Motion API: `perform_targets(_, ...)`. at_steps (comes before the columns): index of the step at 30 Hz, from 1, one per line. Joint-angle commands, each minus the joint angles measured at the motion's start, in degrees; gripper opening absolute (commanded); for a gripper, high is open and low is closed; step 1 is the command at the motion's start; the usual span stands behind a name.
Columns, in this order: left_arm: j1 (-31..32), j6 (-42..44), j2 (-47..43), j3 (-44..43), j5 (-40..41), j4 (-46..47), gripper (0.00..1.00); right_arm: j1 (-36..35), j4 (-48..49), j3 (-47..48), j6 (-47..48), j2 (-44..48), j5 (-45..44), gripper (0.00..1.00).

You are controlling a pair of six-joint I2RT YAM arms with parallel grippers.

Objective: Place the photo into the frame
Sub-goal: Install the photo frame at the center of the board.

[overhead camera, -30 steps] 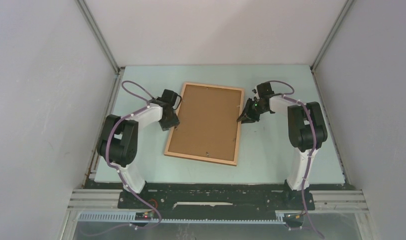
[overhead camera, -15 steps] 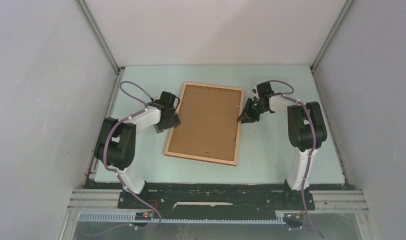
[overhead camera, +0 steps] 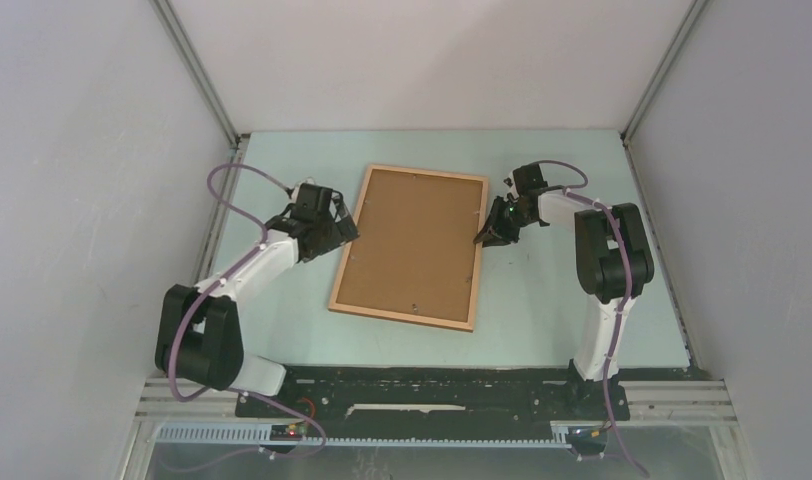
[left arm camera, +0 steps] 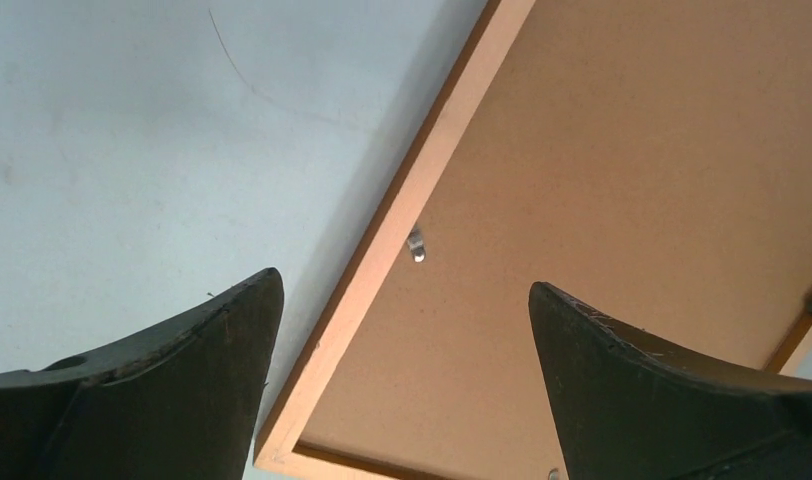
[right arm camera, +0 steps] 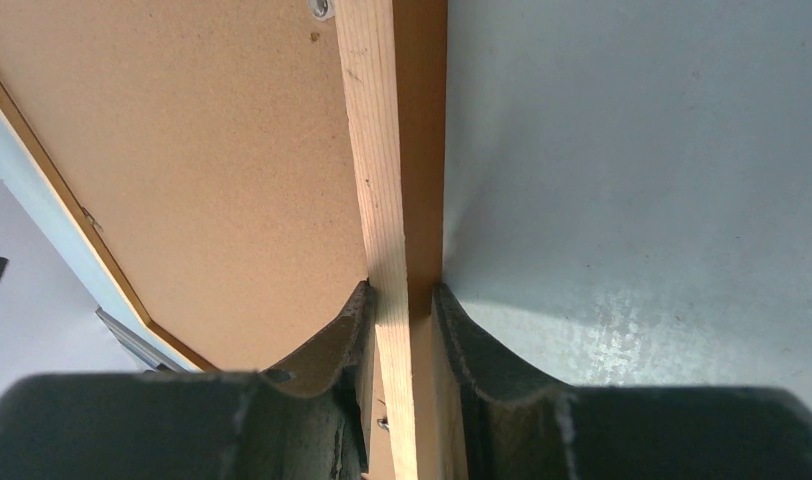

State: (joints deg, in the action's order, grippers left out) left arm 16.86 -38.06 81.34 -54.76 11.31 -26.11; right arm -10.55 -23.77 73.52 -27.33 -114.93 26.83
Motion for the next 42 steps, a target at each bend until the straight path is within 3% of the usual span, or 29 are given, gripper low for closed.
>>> perform_targets(1, -0.25, -4.34, -0.52, 3.72, -3.96, -1.2, 1.0, -0.04, -0.71, 0.53, 0.44, -0.09, -1.87, 0.14)
perform_targets(11, -1.13, -2.12, 13.84, -6.63, -3.16, -6.3, 0.97, -0.05, -0.66, 0.57, 0.6, -0.28, -1.31, 0.14)
perform_targets(23, -5.36, -2.97, 13.69, -2.72, -6.49, 0.69, 0.73, 0.05, -0.28, 0.64, 0.6, -0.27, -1.03, 0.14)
perform_targets(30, -5.43, -1.52, 13.48, -0.58, -7.66, 2.23, 0.8, 0.02, -0.84, 1.02, 0.75, -0.78, -0.98, 0.14)
perform_targets(38, -5.18, -1.14, 13.49, -0.31, -5.56, 1.74, 0.66, -0.1, -1.2, 1.45, 0.83, -1.0, -1.12, 0.14)
perform_targets(42, -4.57, -0.78, 14.31, -0.05, -5.61, 1.76, 0.71, -0.09, -1.1, 1.38, 0.75, -1.24, -0.82, 0.14)
